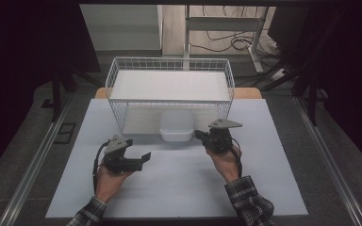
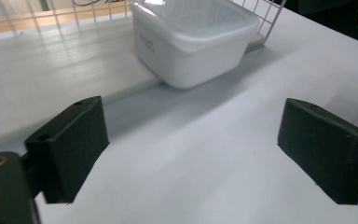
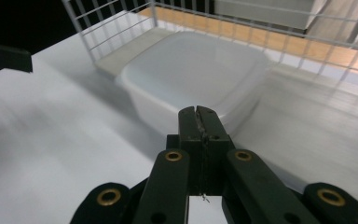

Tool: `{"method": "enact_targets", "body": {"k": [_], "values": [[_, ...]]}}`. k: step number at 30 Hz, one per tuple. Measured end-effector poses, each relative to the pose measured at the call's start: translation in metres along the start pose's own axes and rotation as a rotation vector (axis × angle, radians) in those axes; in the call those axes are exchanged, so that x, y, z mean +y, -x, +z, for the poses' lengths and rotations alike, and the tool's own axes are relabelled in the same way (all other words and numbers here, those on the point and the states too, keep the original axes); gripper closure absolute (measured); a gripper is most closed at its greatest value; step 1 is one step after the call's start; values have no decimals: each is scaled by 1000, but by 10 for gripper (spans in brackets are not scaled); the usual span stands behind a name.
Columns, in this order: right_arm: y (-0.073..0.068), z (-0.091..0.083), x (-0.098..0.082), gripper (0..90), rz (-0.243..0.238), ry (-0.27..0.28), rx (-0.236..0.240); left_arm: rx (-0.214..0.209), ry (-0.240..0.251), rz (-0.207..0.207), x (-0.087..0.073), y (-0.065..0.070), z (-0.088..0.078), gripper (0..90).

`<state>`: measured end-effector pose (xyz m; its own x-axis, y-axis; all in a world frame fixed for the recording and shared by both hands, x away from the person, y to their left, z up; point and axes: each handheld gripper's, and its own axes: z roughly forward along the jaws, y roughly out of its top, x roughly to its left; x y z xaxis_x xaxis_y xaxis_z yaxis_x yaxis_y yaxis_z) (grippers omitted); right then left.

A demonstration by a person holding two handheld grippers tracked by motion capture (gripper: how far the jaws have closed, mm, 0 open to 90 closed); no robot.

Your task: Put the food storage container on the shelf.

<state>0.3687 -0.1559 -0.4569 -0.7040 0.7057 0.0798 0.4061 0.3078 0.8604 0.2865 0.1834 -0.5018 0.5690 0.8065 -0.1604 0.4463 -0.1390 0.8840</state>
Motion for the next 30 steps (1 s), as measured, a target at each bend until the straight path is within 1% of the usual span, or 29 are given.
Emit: {"method": "enact_targets", "body": {"k": [1,2,3,4,5,7,9,10,11,13,15,17,18,19,20,22,23,25,26,30], "values": [[-3,0,-2,889,-6,-3,9,-4,6,-6,-4,1,-5,73],[-3,0,-2,889,-6,-3,9,-4,6,-6,-4,1,-5,67],[-7,1,-3,889,-14,-9,17,2,1,-1,-9,3,-13,67],[-13,3,-6,889,-36,-16,24,8,-5,7,-13,5,-18,56],[-19,5,-8,889,-59,-25,29,16,-14,25,-18,10,-24,42],[-24,8,-10,889,-73,-36,42,38,-25,55,-25,16,-34,38],[-30,15,-13,889,-90,-49,51,55,-28,75,-32,22,-43,28],[-32,17,-14,889,-93,-52,55,69,-28,84,-37,26,-47,25],[-34,20,-16,889,-96,-55,58,76,-25,98,-41,28,-51,23],[-38,28,-18,889,-111,-75,63,91,-37,129,-49,33,-59,14],[-41,36,-19,889,-117,-92,63,100,-33,156,-53,37,-65,11],[-42,45,-20,889,-117,-102,62,106,-28,179,-55,38,-68,10],[-42,50,-19,889,-125,-107,53,103,-22,181,-56,39,-68,10],[-41,54,-19,889,-122,-109,47,103,-22,181,-56,39,-68,11],[-41,54,-19,889,-122,-109,47,96,-20,183,-56,38,-68,11],[-34,67,-19,889,-103,-113,32,68,-30,175,-57,38,-65,20],[-32,69,-19,889,-99,-114,30,62,-36,173,-58,38,-63,18],[-28,75,-18,890,-94,-113,18,59,-46,175,-58,39,-62,18],[-26,76,-18,890,-94,-114,23,59,-47,175,-58,39,-61,18],[-23,82,-13,890,-93,-113,10,53,-42,165,-58,38,-60,15]]}}
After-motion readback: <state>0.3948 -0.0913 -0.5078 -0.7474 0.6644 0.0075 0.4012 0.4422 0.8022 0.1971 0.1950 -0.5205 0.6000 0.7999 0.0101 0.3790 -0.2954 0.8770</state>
